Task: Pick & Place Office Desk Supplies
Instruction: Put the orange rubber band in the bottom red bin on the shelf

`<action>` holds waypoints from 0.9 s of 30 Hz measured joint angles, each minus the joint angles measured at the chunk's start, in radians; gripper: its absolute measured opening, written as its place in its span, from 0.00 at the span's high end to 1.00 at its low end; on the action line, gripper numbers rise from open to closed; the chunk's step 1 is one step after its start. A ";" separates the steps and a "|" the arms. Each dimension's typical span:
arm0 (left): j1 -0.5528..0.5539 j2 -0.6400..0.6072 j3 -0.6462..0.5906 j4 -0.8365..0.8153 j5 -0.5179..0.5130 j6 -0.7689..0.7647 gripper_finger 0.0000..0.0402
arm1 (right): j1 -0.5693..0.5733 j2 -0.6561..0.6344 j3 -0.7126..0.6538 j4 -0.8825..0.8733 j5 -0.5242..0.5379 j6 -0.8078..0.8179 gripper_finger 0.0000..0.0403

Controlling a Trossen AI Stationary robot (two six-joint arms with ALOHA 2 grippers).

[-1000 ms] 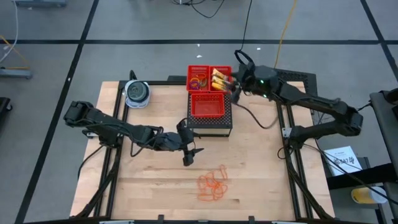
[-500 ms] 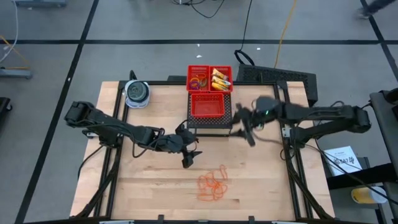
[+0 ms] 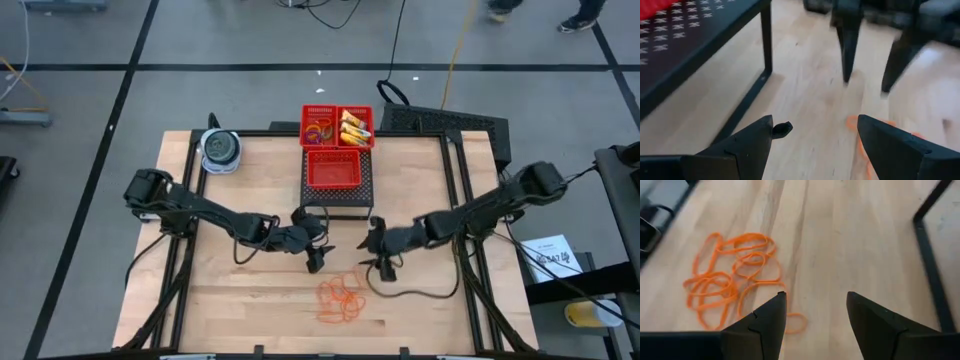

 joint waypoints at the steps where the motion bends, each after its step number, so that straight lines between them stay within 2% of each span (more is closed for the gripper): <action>1: 0.000 0.015 0.000 0.031 0.005 -0.007 0.26 | 0.017 0.025 0.001 0.002 0.024 0.000 0.51; 7: 0.001 0.039 0.001 0.059 0.012 -0.021 0.26 | 0.067 0.176 0.000 0.102 0.052 0.011 0.51; 12: 0.001 0.040 0.001 0.086 0.013 -0.026 0.26 | 0.067 0.296 -0.001 0.171 0.051 0.034 0.51; 18: -0.002 0.040 0.001 0.098 0.013 -0.042 0.26 | 0.068 0.356 0.003 0.174 0.065 0.054 0.52; 22: -0.003 0.040 0.001 0.100 0.014 -0.046 0.26 | 0.067 0.349 0.003 0.139 0.065 0.055 0.59; 27: -0.003 0.040 0.001 0.098 0.013 -0.046 0.26 | 0.066 0.327 0.003 0.105 0.064 0.052 0.77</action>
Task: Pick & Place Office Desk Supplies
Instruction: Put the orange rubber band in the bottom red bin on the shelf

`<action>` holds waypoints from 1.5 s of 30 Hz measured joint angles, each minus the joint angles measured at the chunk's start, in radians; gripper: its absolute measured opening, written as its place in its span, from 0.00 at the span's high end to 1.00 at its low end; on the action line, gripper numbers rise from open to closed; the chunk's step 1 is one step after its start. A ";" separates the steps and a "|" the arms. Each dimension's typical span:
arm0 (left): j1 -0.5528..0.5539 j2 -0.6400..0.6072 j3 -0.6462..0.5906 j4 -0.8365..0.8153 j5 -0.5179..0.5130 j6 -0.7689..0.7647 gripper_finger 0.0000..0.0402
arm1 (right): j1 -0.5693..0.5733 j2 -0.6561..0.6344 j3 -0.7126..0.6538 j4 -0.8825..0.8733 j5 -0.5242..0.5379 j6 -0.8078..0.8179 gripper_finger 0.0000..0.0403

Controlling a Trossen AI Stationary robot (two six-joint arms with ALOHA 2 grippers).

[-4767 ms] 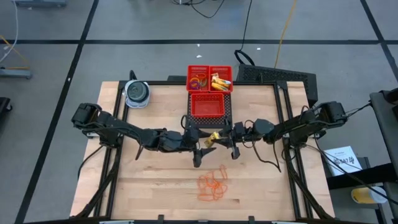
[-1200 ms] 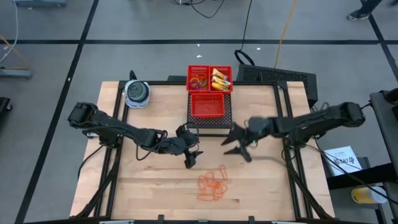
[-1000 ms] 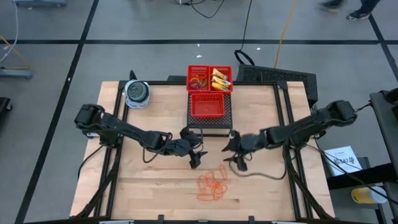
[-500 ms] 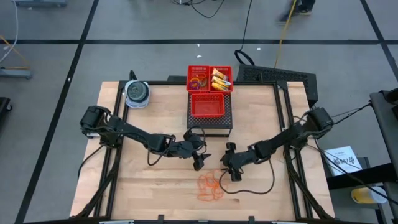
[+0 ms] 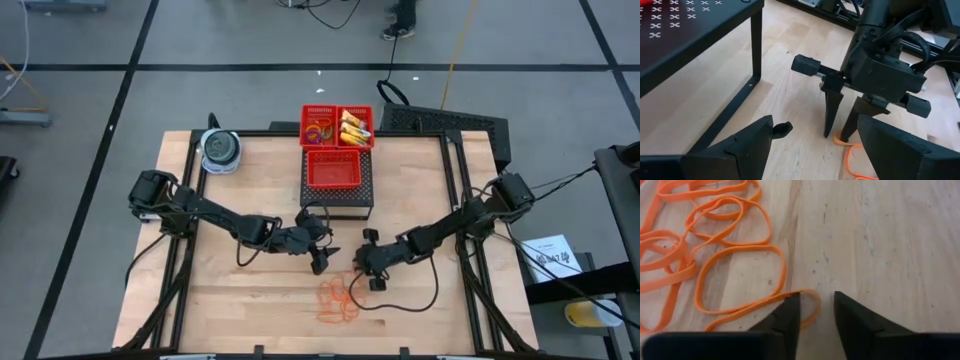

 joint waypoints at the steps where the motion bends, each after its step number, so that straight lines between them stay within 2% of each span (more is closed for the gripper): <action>1: 0.000 0.000 0.000 0.000 0.000 0.000 0.26 | -0.001 0.000 0.000 0.000 0.000 -0.002 0.81; 4: 0.000 0.000 0.000 -0.001 0.000 0.000 0.26 | -0.004 0.000 -0.001 -0.003 -0.007 -0.004 0.94; 6: 0.000 0.000 0.000 -0.001 0.000 0.000 0.26 | -0.009 -0.001 -0.001 -0.003 -0.017 -0.010 0.98; 11: 0.000 -0.039 0.000 -0.015 -0.001 0.002 0.26 | -0.008 -0.048 -0.005 -0.010 -0.032 -0.058 0.99; 17: -0.009 -0.177 0.001 -0.150 -0.027 0.050 0.26 | -0.020 -0.200 -0.006 0.001 -0.030 -0.145 1.00; 20: -0.030 -0.246 0.001 -0.238 -0.093 0.076 0.26 | -0.036 -0.276 -0.006 0.032 -0.024 -0.197 1.00; 25: -0.097 -0.301 -0.012 -0.324 -0.316 0.090 0.26 | -0.084 -0.381 -0.006 0.168 -0.023 -0.289 1.00; 27: -0.121 -0.302 -0.038 -0.297 -0.376 0.087 0.26 | -0.112 -0.411 -0.006 0.245 -0.023 -0.325 1.00; 29: -0.135 -0.302 -0.081 -0.267 -0.390 0.051 0.26 | -0.147 -0.436 -0.005 0.330 -0.023 -0.354 1.00; 35: -0.139 -0.302 -0.230 -0.122 -0.345 -0.101 0.26 | -0.319 -0.471 -0.004 0.500 -0.023 -0.367 1.00; 40: -0.137 -0.301 -0.318 0.023 -0.322 -0.154 0.26 | -0.488 -0.470 -0.004 0.506 -0.022 -0.362 1.00; 45: -0.128 -0.301 -0.333 0.052 -0.321 -0.156 0.26 | -0.596 -0.449 -0.004 0.503 -0.023 -0.334 1.00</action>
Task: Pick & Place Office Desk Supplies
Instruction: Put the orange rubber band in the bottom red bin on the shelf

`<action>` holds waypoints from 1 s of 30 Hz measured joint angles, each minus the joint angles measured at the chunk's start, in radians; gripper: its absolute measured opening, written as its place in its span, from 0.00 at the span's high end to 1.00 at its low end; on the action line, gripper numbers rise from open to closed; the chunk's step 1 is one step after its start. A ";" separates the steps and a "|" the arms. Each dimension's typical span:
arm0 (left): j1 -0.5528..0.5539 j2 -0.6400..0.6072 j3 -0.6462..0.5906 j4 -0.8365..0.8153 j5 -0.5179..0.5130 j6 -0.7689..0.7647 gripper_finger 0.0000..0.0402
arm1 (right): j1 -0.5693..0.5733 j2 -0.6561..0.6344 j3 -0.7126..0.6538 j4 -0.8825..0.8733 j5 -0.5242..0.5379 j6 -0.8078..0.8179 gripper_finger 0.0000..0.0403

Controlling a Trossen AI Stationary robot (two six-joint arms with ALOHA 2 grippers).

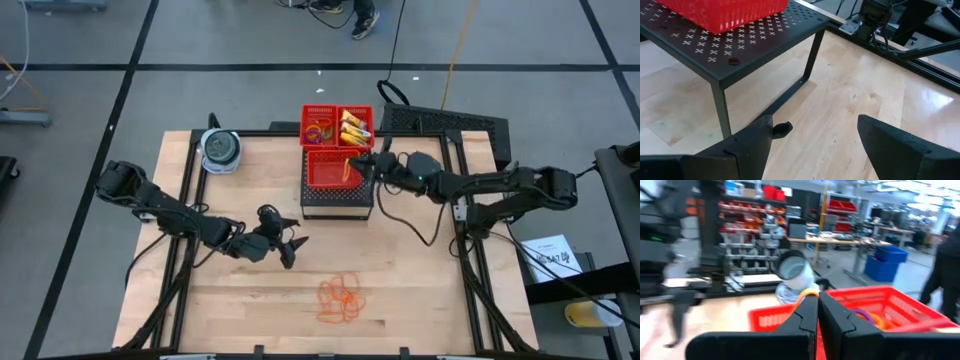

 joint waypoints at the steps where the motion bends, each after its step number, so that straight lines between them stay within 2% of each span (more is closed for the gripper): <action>1: 0.003 0.000 0.000 0.000 0.001 0.000 0.26 | -0.013 0.006 0.000 0.001 0.000 0.001 1.00; 6: 0.025 0.000 0.000 0.000 0.014 0.000 0.26 | -0.034 0.030 0.000 -0.006 -0.001 -0.007 0.93; 10: 0.045 0.000 0.000 0.000 0.035 0.000 0.26 | -0.034 0.030 0.000 -0.039 0.000 -0.008 0.79; 13: 0.059 0.000 0.000 0.000 0.052 0.000 0.26 | -0.036 0.024 0.000 -0.074 -0.001 0.078 0.67; 18: 0.072 0.000 0.000 0.000 0.054 0.000 0.26 | -0.049 0.003 0.001 -0.140 -0.131 0.145 0.52; 24: 0.075 0.000 0.000 0.000 0.054 -0.001 0.26 | -0.050 -0.002 0.001 -0.159 -0.122 0.113 0.46; 30: 0.075 0.000 0.000 0.000 0.054 -0.020 0.26 | -0.049 -0.008 0.001 -0.146 -0.108 0.037 0.46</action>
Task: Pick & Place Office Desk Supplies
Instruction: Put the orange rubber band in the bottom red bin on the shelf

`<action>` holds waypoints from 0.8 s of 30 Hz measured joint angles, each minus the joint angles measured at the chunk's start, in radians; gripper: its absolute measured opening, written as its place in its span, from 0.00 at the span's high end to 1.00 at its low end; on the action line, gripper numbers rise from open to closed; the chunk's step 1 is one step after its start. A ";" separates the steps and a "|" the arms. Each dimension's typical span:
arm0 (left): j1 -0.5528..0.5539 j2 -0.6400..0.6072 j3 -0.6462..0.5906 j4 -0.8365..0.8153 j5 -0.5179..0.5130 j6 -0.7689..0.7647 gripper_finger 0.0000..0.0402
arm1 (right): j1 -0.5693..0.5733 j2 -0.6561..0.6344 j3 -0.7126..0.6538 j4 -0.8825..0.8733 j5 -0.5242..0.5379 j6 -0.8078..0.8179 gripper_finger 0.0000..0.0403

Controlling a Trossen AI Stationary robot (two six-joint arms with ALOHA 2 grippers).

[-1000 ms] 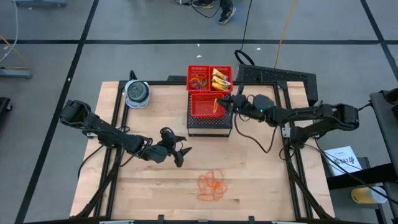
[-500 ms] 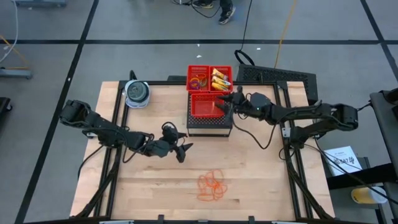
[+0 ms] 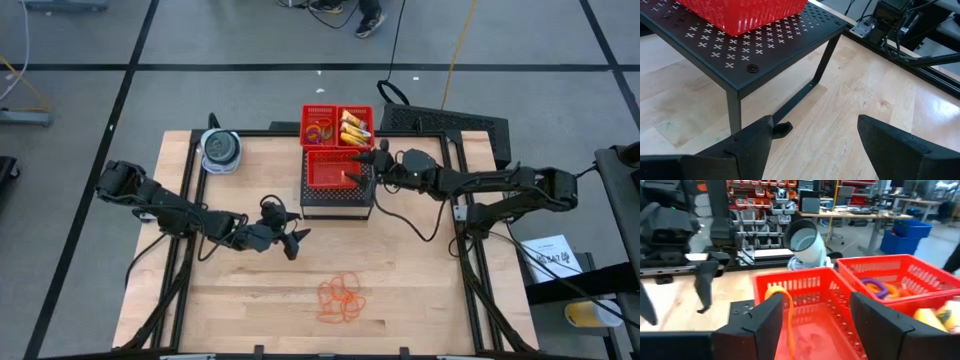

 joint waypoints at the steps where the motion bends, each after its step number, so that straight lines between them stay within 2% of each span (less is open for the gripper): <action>1: 0.000 0.000 0.000 0.000 0.000 0.000 0.26 | 0.000 -0.005 0.000 -0.008 0.015 -0.009 0.46; 3: 0.000 0.000 0.000 0.000 0.000 0.001 0.26 | 0.000 -0.011 0.028 -0.075 0.027 -0.014 0.47; 9: 0.005 0.000 0.000 0.001 0.000 0.004 0.26 | 0.000 -0.022 0.216 -0.476 0.037 -0.046 0.48; 16: 0.018 0.000 0.000 0.004 0.005 0.002 0.26 | 0.000 -0.021 0.356 -0.789 0.077 -0.062 0.48; 18: 0.018 0.000 0.000 0.004 0.005 -0.004 0.26 | 0.000 -0.021 0.372 -0.851 0.086 -0.063 0.48; 24: 0.017 0.000 0.000 0.003 0.024 -0.006 0.26 | 0.000 -0.021 0.375 -0.889 0.090 -0.066 0.48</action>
